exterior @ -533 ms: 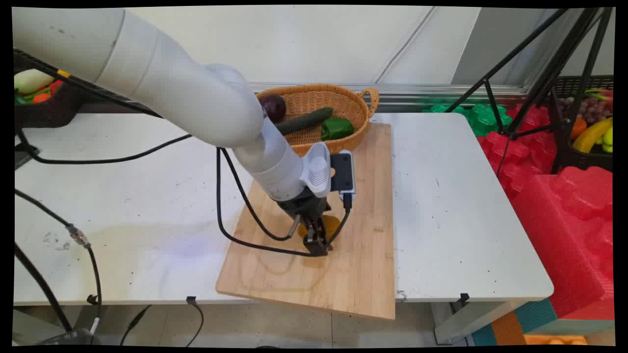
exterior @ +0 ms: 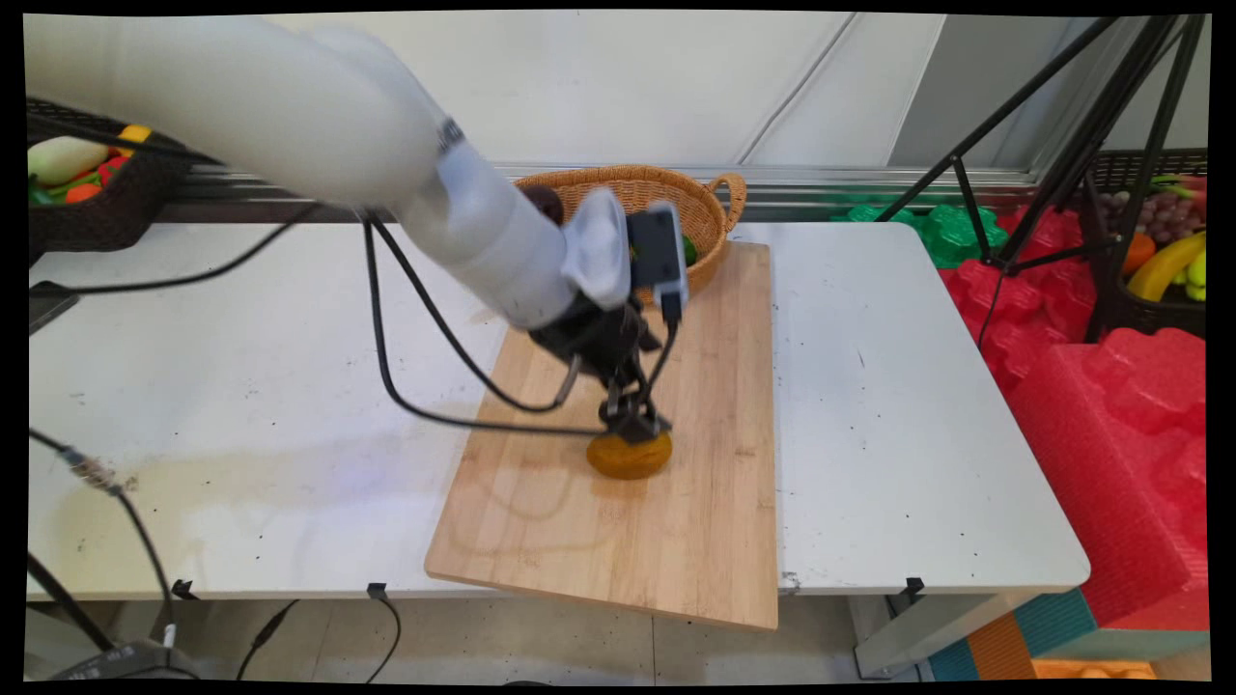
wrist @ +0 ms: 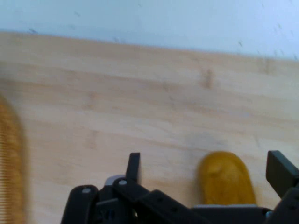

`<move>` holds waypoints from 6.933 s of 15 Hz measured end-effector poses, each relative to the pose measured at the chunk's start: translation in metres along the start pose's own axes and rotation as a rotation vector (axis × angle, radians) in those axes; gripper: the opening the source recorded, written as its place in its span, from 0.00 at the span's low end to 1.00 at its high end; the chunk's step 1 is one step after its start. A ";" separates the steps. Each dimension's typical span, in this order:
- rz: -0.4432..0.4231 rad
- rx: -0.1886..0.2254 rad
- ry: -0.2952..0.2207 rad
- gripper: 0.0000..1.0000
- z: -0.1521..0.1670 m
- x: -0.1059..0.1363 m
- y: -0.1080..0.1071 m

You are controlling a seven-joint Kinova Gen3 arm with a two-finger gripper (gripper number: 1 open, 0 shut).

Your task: Pick up the cucumber from the vegetable basket, then place the picked object on the cutting board

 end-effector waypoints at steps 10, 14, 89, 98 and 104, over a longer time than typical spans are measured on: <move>-0.154 0.174 0.112 1.00 -0.053 0.029 -0.099; -0.221 0.222 0.105 1.00 -0.050 0.029 -0.132; -0.501 0.173 -0.022 0.00 0.034 -0.085 -0.025; -0.494 0.142 -0.043 0.00 0.059 -0.097 -0.023; -0.474 0.139 -0.046 1.00 0.054 -0.104 -0.020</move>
